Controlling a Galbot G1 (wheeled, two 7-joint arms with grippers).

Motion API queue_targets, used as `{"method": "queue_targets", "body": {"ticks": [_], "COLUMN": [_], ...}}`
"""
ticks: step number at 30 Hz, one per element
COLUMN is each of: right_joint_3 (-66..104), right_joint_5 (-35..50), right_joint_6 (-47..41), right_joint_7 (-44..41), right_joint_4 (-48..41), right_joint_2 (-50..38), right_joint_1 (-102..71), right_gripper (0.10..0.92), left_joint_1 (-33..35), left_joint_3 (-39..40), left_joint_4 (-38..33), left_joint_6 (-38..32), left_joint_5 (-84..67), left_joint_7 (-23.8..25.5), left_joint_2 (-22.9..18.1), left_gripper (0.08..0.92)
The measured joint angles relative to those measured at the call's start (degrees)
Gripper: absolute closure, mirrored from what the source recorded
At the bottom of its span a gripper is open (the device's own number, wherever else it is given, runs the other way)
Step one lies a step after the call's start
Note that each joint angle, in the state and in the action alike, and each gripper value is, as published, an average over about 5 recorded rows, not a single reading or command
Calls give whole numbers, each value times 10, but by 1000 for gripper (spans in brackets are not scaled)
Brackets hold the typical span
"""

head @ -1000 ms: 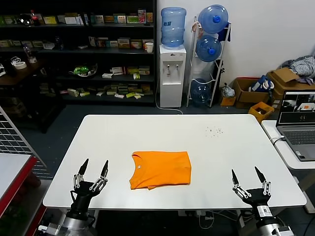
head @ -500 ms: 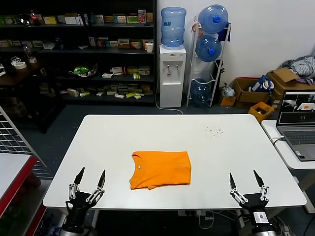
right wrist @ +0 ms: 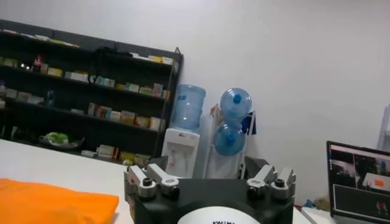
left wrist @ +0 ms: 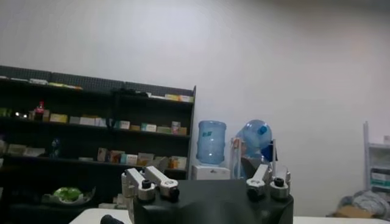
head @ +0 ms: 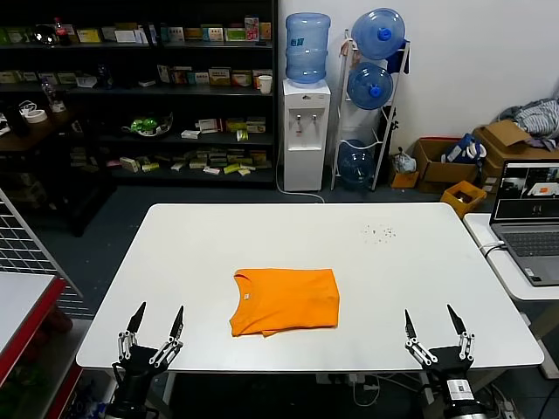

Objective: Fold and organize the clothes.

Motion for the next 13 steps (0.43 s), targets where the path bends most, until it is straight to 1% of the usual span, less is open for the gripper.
{"method": "queue_targets", "body": {"ticks": [13], "right_joint_3": [-1], "right_joint_5": [1], "right_joint_6": [-3], "right_joint_7": [0], "right_joint_4": [-3], "right_joint_2": [2], "right_joint_1": [3], "right_gripper": [203], "left_joint_1": [-1], "left_joint_3": [2], "left_joint_4": [3], "left_joint_6": [-1], "left_joint_5": [0], "left_joint_7": [-4], "left_joint_2": [-3], "left_gripper": [177]}}
